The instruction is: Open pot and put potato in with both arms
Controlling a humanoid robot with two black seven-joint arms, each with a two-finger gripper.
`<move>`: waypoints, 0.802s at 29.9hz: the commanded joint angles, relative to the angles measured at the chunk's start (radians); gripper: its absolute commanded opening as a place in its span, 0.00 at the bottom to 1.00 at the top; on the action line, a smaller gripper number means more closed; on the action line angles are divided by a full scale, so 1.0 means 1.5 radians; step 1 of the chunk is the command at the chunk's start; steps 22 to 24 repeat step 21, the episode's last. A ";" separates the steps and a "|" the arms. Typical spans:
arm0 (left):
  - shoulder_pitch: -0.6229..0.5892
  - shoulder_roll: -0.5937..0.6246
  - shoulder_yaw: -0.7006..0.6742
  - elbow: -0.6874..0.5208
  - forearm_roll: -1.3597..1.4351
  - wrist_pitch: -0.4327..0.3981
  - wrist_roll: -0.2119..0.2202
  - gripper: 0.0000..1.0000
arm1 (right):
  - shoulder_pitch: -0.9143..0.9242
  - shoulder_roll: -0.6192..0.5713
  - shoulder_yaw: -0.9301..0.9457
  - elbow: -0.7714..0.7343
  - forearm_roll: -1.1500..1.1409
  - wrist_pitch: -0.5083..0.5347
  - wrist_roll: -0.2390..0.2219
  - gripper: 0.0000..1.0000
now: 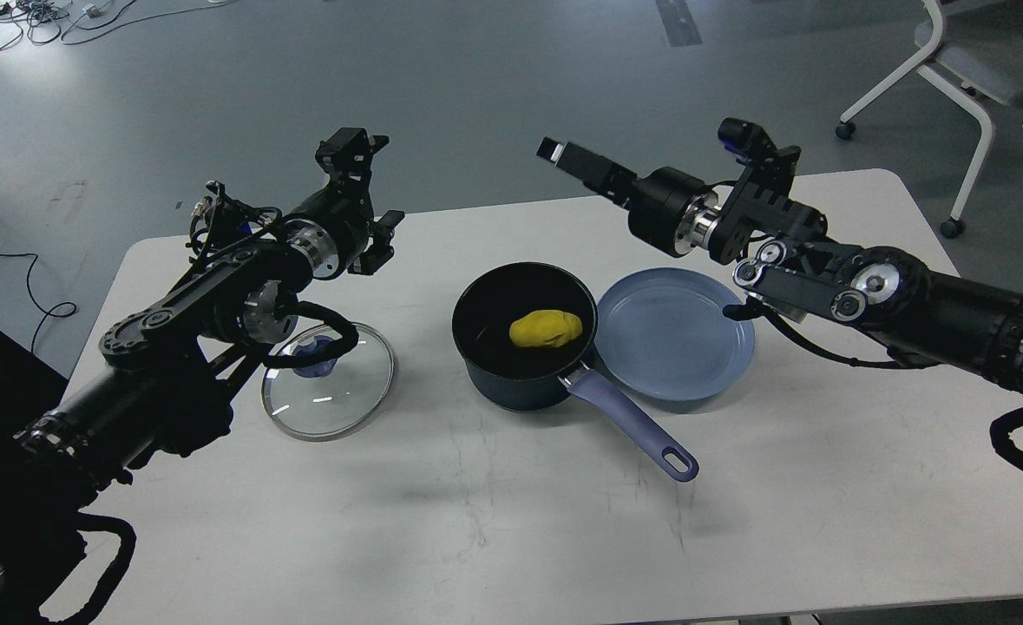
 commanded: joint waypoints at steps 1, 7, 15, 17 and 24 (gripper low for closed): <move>0.041 0.005 -0.048 0.000 -0.008 -0.020 0.000 0.98 | -0.011 -0.043 0.066 -0.002 0.258 0.115 -0.030 1.00; 0.099 0.005 -0.100 0.000 -0.008 -0.083 0.004 0.98 | -0.093 -0.071 0.142 -0.004 0.412 0.216 -0.131 1.00; 0.116 0.005 -0.127 -0.007 -0.011 -0.088 0.007 0.98 | -0.143 -0.068 0.179 0.000 0.465 0.254 -0.208 1.00; 0.118 0.006 -0.129 -0.019 -0.011 -0.093 0.008 0.98 | -0.136 -0.066 0.184 -0.004 0.462 0.248 -0.202 1.00; 0.118 0.005 -0.131 -0.020 -0.011 -0.095 0.007 0.98 | -0.116 -0.066 0.176 0.001 0.460 0.250 -0.204 1.00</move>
